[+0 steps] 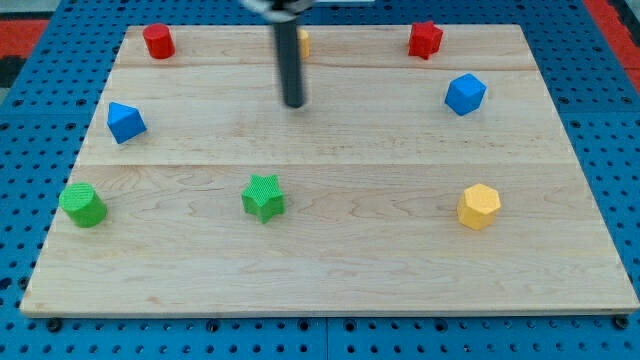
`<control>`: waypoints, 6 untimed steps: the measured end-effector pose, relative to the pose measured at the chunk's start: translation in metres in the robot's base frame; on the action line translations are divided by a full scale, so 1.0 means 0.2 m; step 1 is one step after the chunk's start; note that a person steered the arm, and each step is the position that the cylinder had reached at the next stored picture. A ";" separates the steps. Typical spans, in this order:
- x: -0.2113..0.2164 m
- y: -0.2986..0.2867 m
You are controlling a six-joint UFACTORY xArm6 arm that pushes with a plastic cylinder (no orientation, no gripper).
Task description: Move red star closer to the yellow heart
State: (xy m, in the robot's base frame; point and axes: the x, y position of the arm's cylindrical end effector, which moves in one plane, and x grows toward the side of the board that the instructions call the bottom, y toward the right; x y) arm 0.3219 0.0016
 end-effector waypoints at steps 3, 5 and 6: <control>-0.39 1.09; -0.54 0.74; -0.52 0.43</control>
